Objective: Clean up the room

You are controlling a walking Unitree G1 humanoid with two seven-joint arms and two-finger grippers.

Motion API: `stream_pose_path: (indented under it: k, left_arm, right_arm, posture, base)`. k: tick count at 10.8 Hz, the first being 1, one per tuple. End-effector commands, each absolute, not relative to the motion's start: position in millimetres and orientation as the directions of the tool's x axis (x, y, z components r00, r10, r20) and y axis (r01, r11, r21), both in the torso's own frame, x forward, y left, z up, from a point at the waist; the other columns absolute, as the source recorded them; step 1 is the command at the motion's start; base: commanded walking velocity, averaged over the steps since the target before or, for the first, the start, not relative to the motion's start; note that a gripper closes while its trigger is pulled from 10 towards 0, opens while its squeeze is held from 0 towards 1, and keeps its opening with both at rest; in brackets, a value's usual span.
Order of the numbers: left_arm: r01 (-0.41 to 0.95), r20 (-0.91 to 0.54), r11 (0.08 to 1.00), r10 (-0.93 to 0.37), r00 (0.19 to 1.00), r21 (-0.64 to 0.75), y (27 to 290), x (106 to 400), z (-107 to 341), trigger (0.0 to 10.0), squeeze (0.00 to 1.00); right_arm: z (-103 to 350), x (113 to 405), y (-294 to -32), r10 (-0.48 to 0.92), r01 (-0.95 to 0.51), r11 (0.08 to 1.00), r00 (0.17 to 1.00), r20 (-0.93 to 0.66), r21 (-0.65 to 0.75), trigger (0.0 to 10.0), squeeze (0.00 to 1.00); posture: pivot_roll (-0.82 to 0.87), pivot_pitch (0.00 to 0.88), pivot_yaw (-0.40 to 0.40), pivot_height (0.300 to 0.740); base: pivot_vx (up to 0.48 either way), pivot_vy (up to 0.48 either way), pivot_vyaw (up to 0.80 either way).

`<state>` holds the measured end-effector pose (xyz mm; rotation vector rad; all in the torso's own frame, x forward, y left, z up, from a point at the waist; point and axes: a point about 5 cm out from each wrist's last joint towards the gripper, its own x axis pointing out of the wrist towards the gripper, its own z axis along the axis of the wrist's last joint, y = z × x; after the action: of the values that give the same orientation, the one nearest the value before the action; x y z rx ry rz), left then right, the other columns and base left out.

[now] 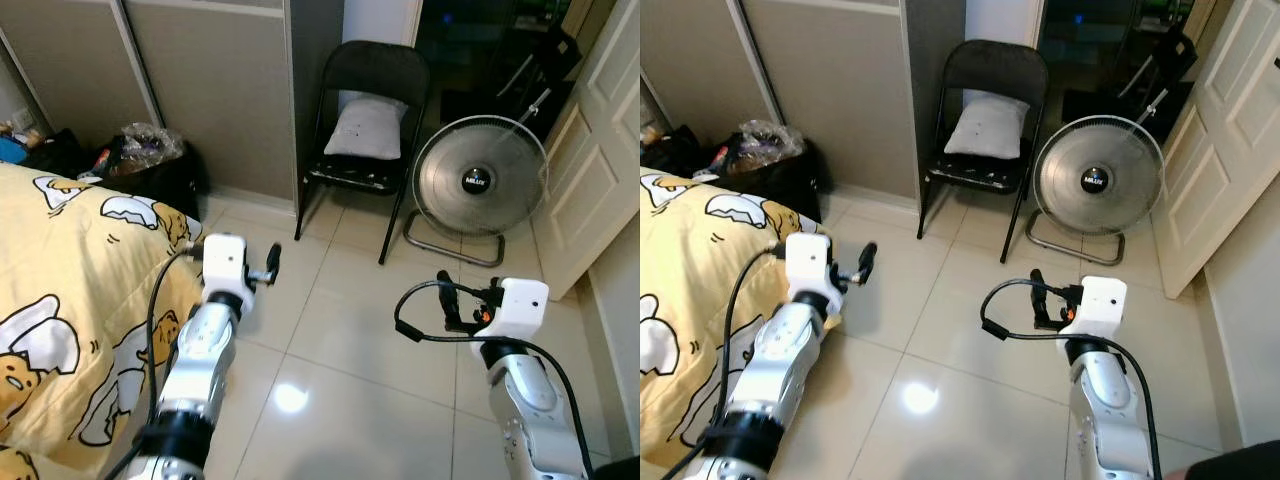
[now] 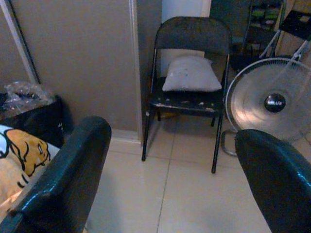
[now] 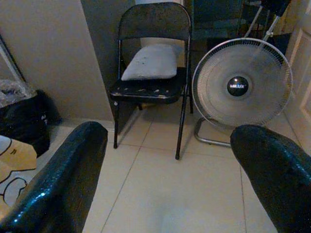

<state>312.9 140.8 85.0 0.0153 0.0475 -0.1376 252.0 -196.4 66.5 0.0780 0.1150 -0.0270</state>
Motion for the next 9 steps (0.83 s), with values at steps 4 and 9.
stream_pose_path:
  k: [4,9]
  left_arm:
    - [0.157,-0.076,0.988,-0.156,0.985,-0.002,141.2,316.1,82.5,10.0,0.00]
    - [0.059,-0.127,0.996,-0.067,0.990,-0.067,145.8,310.5,69.4,10.0,0.00]
  right_arm:
    - [65.2,253.8,-191.4,0.009,0.002,0.996,0.992,-0.123,0.087,10.0,0.00]
    - [73.5,258.5,-198.8,-0.020,0.029,0.992,0.997,-0.073,0.125,10.0,0.00]
  posture:
    - [-0.09,0.000,0.023,0.740]
    - [-0.09,0.000,0.010,0.740]
  base:
    - [0.000,0.480,0.00]
    - [0.000,0.192,0.19]
